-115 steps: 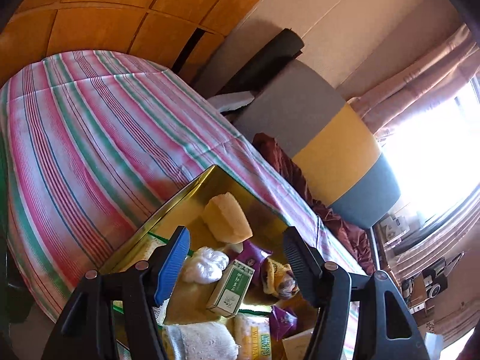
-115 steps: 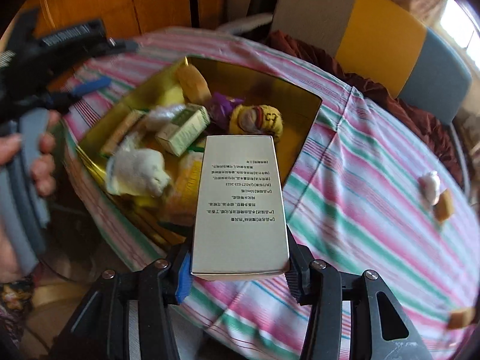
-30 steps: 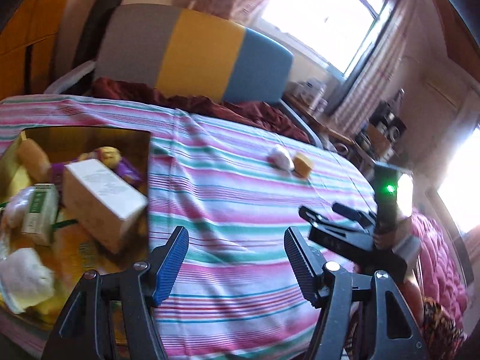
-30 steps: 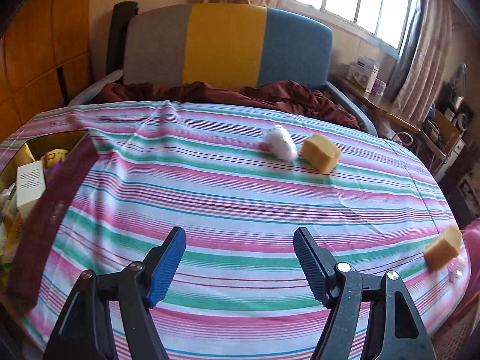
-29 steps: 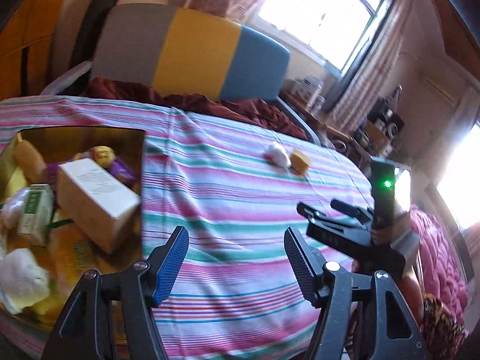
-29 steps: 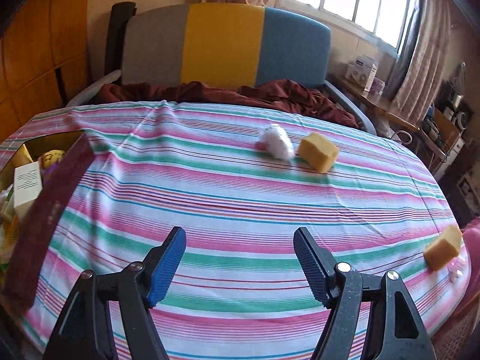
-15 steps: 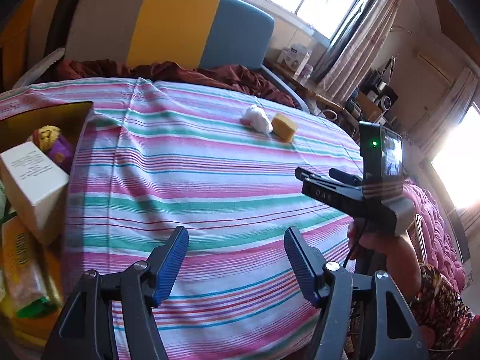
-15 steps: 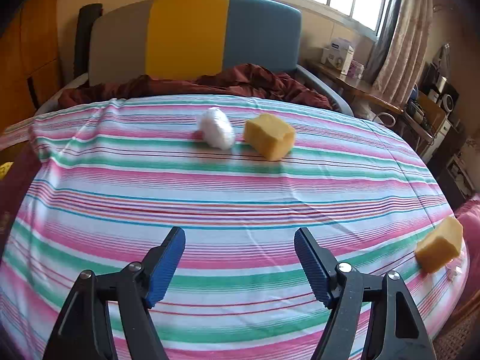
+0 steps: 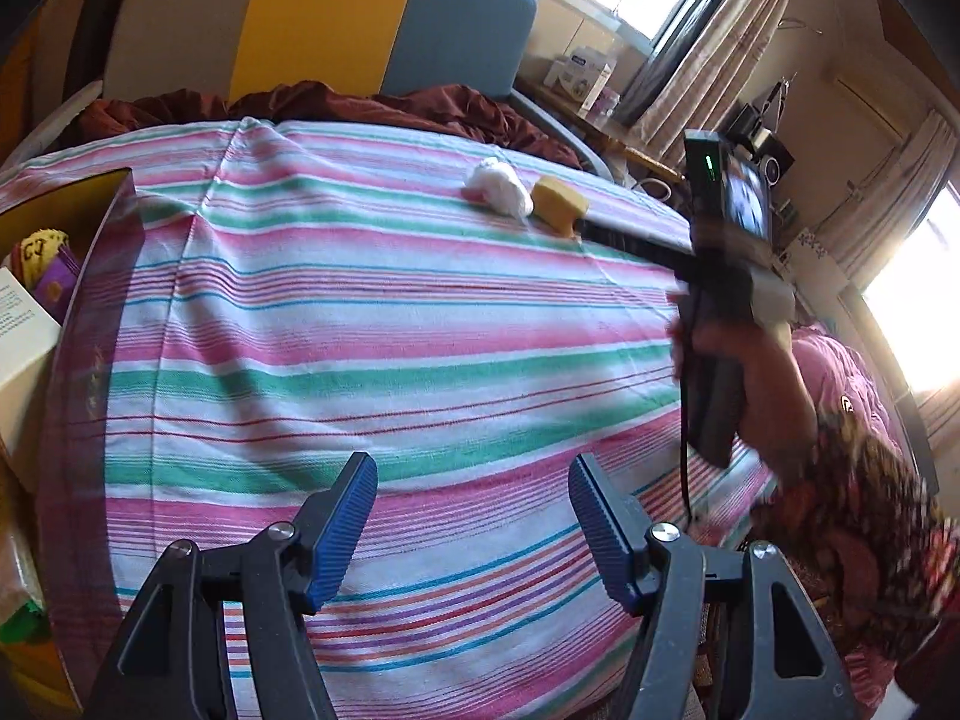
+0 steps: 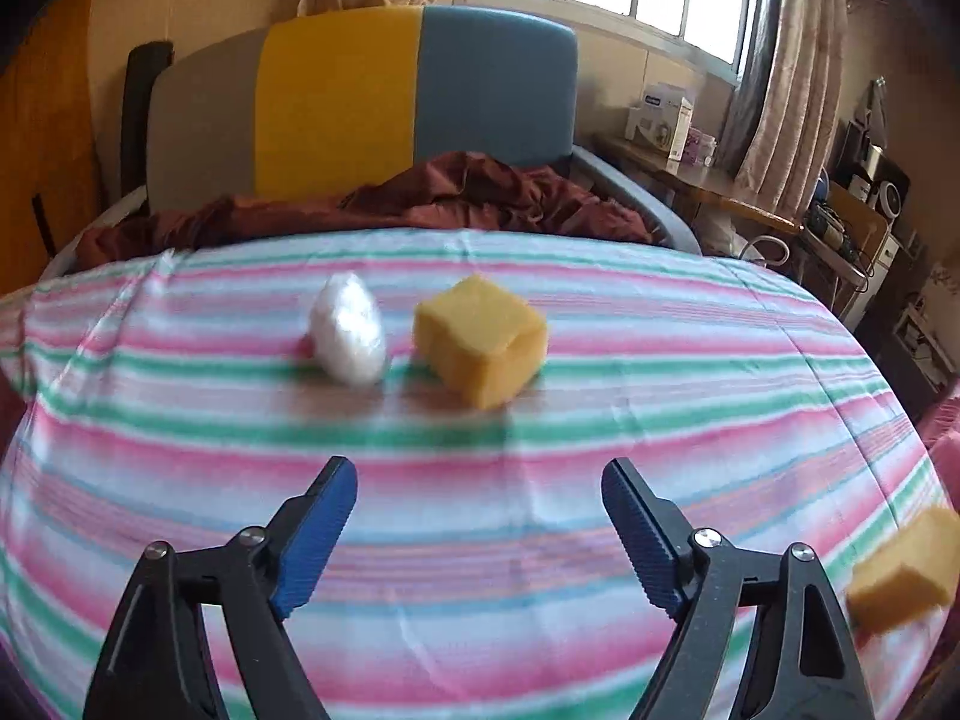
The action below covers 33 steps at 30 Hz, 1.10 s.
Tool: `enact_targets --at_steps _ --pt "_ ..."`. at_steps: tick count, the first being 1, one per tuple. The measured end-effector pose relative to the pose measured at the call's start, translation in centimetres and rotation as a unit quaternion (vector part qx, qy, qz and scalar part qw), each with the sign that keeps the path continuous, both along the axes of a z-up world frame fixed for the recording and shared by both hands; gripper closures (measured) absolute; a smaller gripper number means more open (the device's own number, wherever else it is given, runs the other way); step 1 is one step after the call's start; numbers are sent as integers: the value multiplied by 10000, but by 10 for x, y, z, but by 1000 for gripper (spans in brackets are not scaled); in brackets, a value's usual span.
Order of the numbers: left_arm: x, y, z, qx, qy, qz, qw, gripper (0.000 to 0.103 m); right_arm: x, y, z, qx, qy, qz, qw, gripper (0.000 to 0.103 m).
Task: Organize objects
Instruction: 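Grasp the yellow sponge with the right tool, then grasp the white plastic bundle with the left tool while the right tool holds the sponge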
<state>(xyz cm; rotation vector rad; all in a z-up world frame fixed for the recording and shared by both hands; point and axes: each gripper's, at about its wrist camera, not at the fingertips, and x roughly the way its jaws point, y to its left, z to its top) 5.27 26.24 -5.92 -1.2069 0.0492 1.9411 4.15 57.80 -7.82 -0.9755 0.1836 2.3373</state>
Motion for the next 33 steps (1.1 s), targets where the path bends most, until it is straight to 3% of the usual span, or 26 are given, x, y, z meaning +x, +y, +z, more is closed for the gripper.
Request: enact_targets --at_steps 9,14,19,25,29,33 --pt "-1 10 -11 -277 -101 -43 9996 36 -55 60 -9 -177 150 103 9997 16" --pt "-7 18 -17 -296 -229 -12 9993 36 -75 66 -25 -429 -60 370 9984 35" --pt "-10 34 -16 -273 -228 -57 9994 36 -70 63 -27 -372 12 373 9986 41" --pt "-25 55 -7 -172 -212 38 9996 36 -57 55 -22 -123 0 25 9999 44" --pt "-46 70 4 -97 -134 415 9990 36 -43 54 -19 38 61 -424 9991 44" --pt "-76 96 10 -62 -42 742 9972 36 -24 64 -19 -158 203 -907 9955 44"
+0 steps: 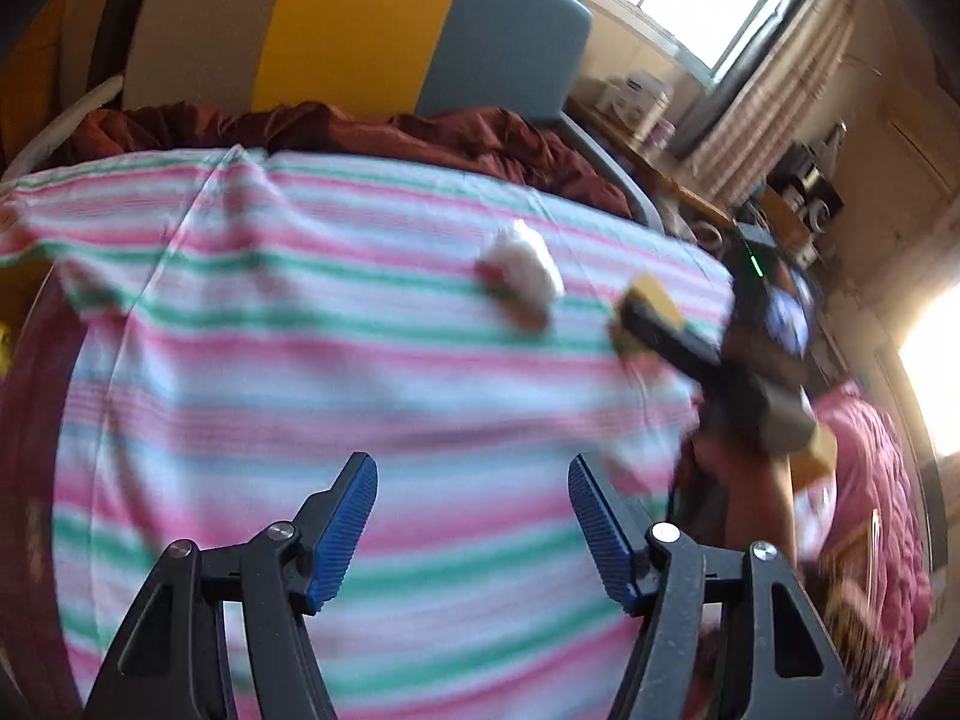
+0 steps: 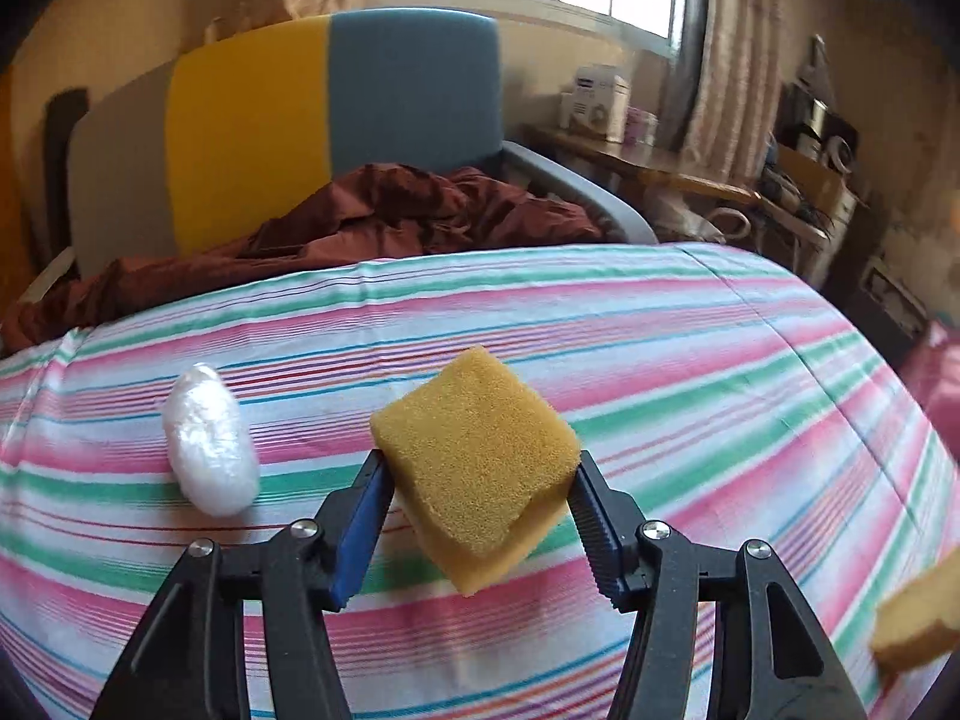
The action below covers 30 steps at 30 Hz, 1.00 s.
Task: Organize objects
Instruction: 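Grasp the white plastic bundle with the left tool while the right tool holds the sponge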
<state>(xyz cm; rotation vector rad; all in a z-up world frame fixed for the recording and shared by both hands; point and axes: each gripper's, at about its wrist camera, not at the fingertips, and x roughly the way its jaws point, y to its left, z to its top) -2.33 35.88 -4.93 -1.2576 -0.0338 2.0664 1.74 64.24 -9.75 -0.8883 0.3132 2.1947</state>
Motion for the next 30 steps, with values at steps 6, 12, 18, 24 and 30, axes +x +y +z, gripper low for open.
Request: enact_targets --at_steps 6,12,18,24,30 --pt "-43 56 -16 -172 -24 237 9996 36 8 12 -7 -336 67 -236 9991 43" --pt "-64 105 -22 -168 85 85 9998 36 7 12 -8 -323 70 -237 9992 43" --pt "-79 138 -30 -77 125 -115 9998 36 7 11 -9 -325 89 -251 9991 42" --pt "-85 152 -48 -31 97 -104 9999 41 6 9 -9 -254 32 -263 9993 41" --pt "-79 145 -52 -210 747 -234 9967 70 6 8 -10 -240 27 -261 9994 41"
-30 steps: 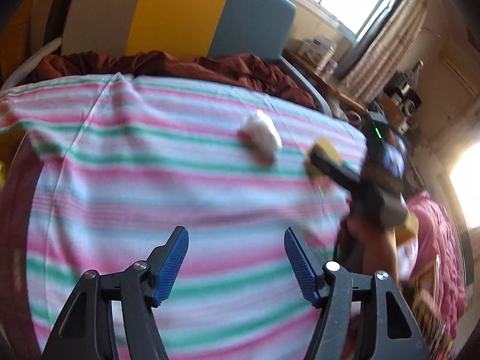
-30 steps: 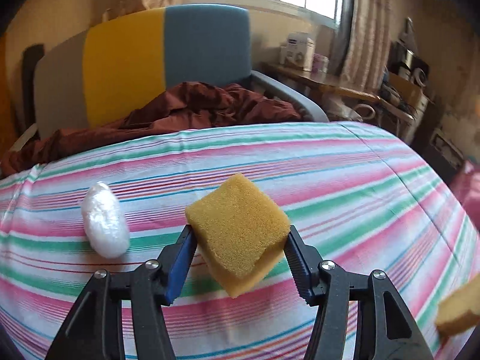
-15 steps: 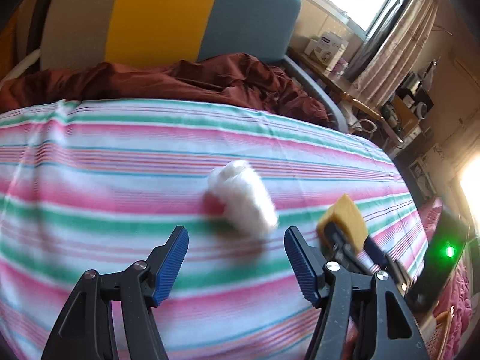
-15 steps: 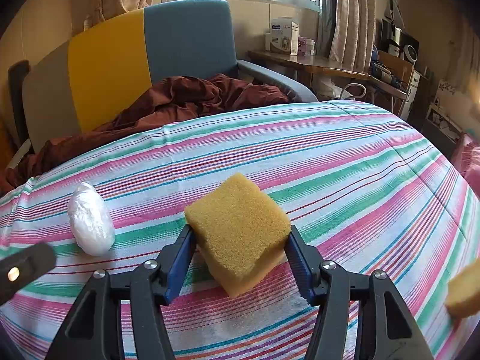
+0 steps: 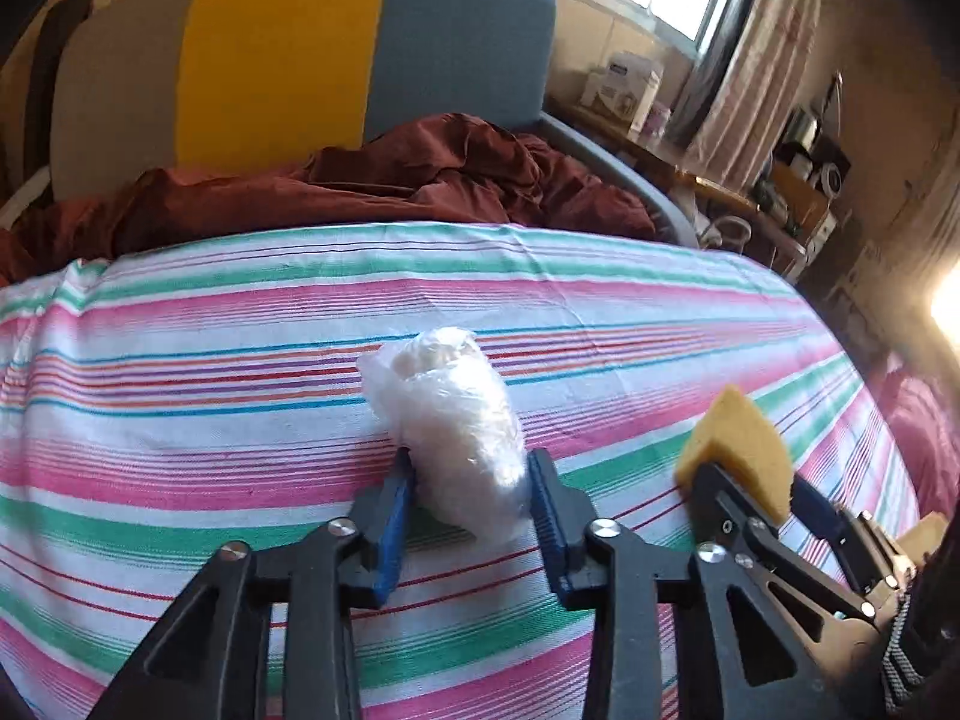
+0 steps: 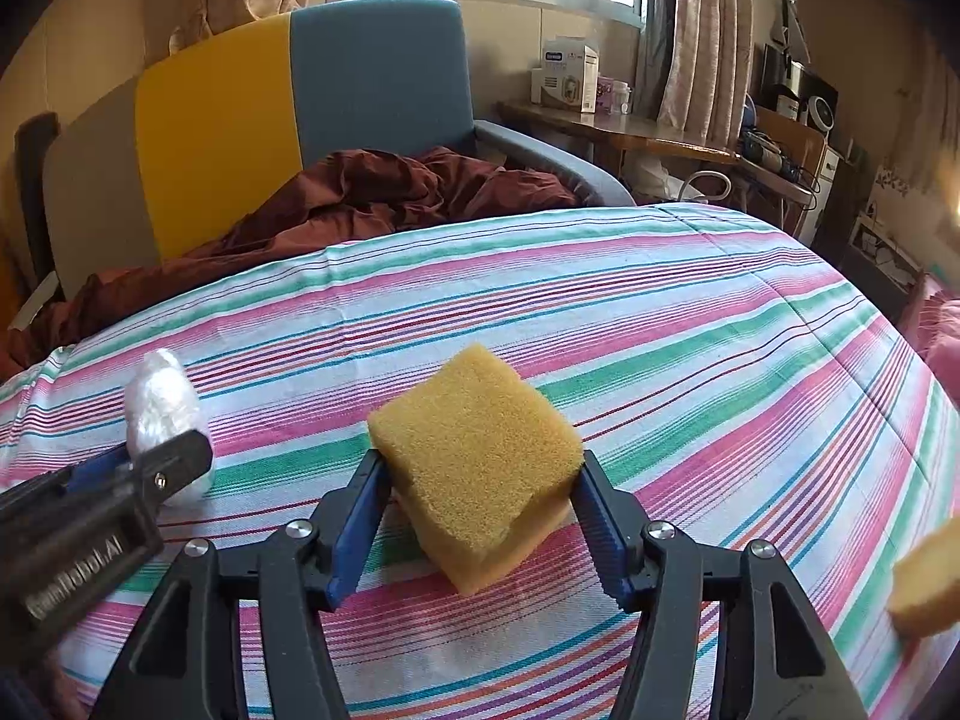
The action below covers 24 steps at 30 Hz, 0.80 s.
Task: Organize objects
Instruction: 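Grasp the white plastic bundle with the left tool while the right tool holds the sponge, then carry the bundle to the tray with the left tool while the right tool carries the sponge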
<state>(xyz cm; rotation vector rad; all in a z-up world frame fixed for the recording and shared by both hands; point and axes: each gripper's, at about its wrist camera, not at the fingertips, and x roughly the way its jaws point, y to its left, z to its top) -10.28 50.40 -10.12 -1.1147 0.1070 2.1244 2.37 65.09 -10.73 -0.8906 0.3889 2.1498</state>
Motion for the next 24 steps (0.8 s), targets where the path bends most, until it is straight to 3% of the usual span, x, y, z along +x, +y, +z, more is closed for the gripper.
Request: enact_targets --at_steps 10,19,24 --pt "5 -55 3 549 6 555 9970 72 -2 -2 0 123 -64 2 9999 42" --pt "31 -107 11 850 122 780 9933 72 -2 -8 4 307 -28 -8 9995 43" --pt "49 -125 16 897 232 726 9930 72 4 -19 15 614 211 98 9978 43"
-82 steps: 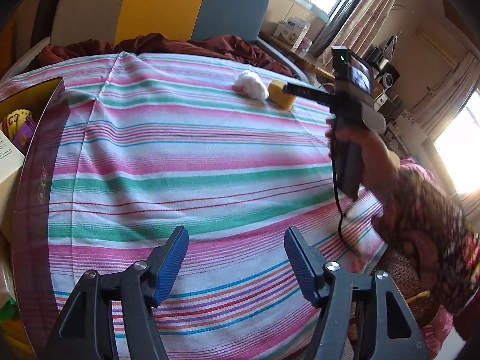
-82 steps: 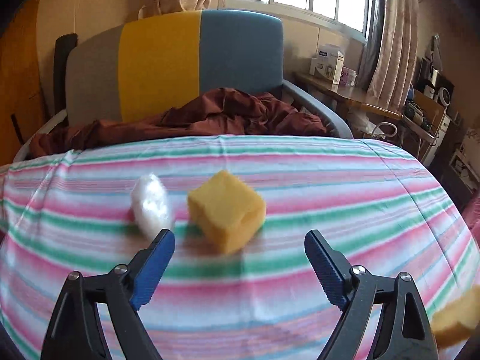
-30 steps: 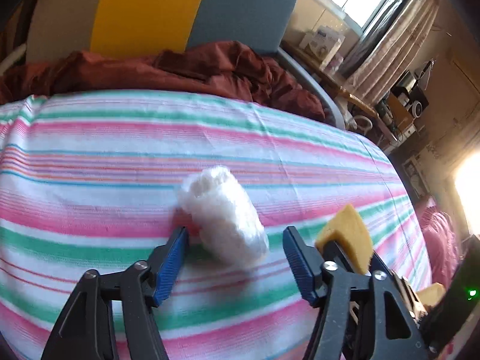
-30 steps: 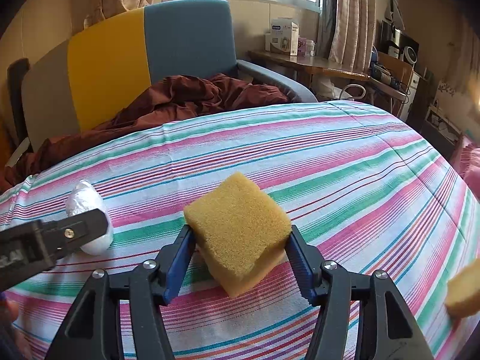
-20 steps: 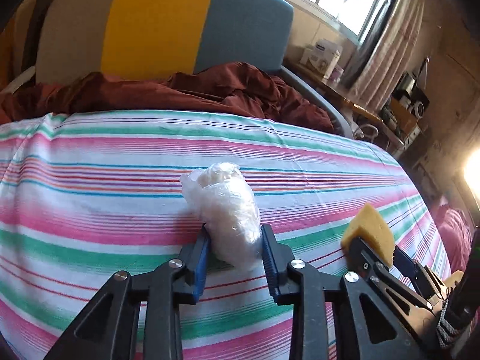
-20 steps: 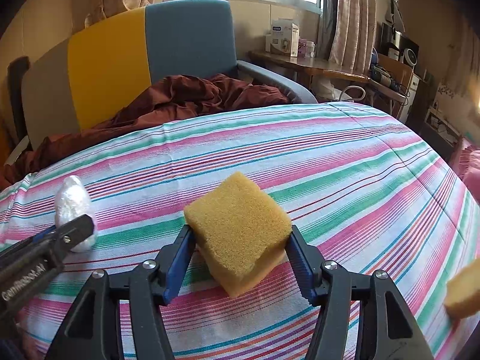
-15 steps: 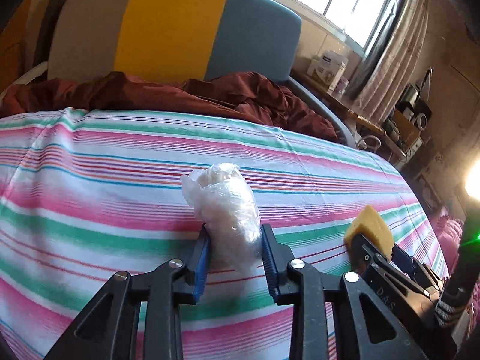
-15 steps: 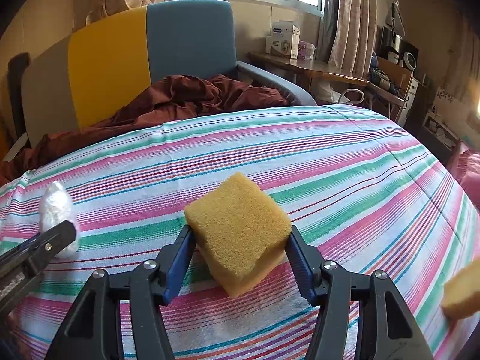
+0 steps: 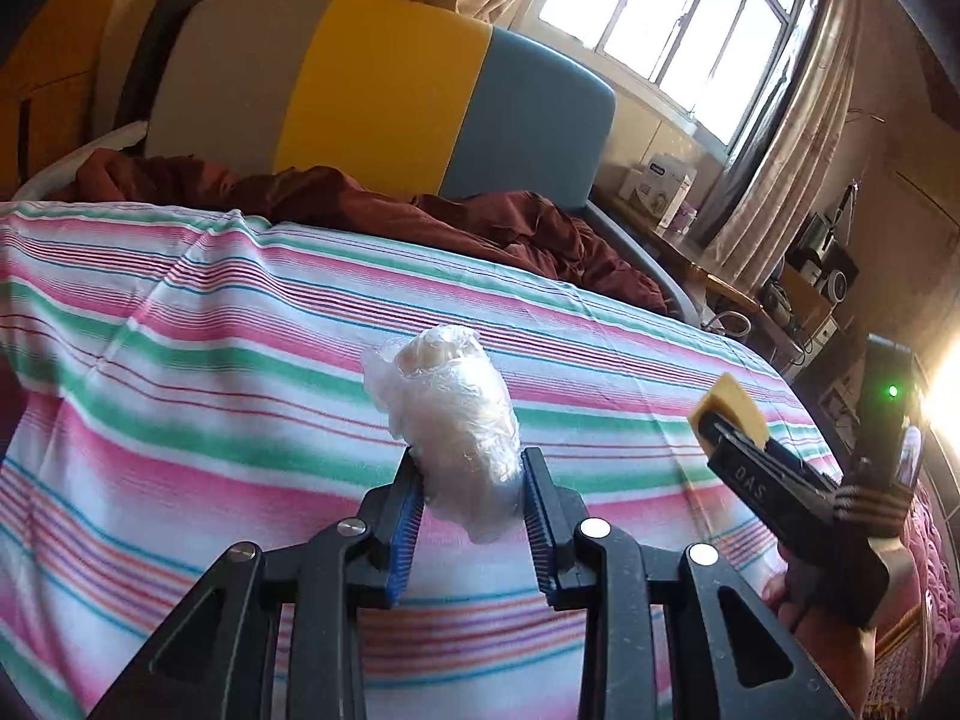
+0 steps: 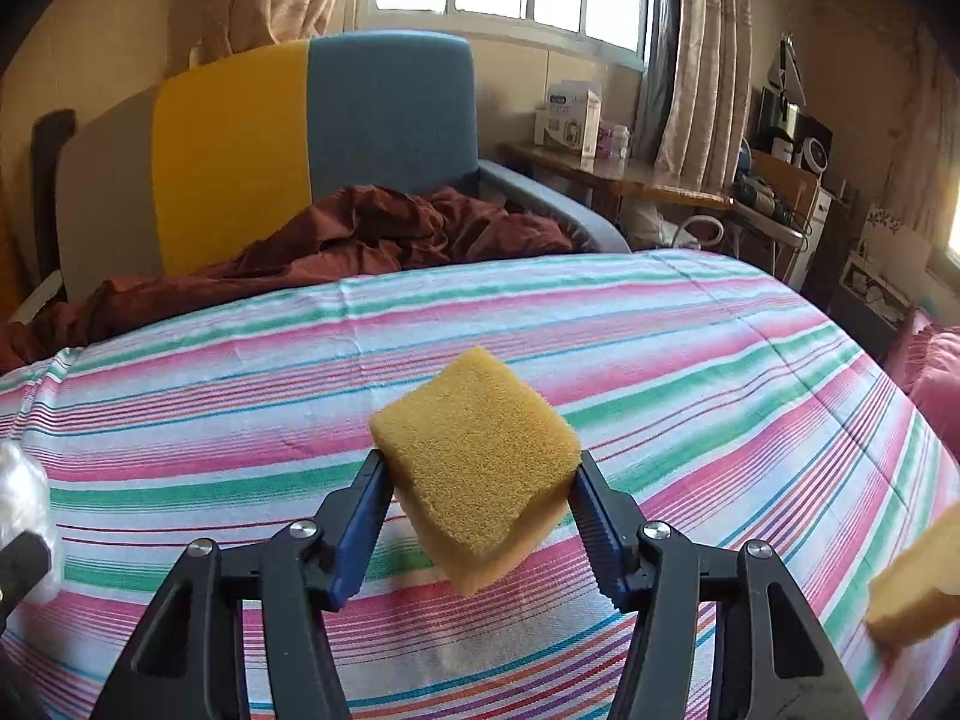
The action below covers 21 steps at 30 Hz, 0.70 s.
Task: Organize objects
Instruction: 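Carry the bundle to the tray with the left tool while the right tool carries the sponge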
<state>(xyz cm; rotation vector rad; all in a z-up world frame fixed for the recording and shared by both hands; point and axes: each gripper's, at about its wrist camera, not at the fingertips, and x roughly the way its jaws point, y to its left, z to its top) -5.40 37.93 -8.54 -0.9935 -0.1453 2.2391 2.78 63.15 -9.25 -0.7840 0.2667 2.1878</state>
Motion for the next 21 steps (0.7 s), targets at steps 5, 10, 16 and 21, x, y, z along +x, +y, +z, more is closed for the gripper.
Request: enact_targets --at_steps 5,10,16,21 --pt "19 -16 8 -55 123 -146 9998 72 4 -11 6 39 203 242 9995 43" --pt "38 -37 16 -79 106 -315 9994 72 11 -25 11 54 328 320 9989 43" --pt "63 -67 46 -3 445 -630 9970 72 17 -49 14 139 270 466 9984 43" --pt "67 -102 65 83 612 -539 9966 72 20 -74 15 227 205 609 9977 43"
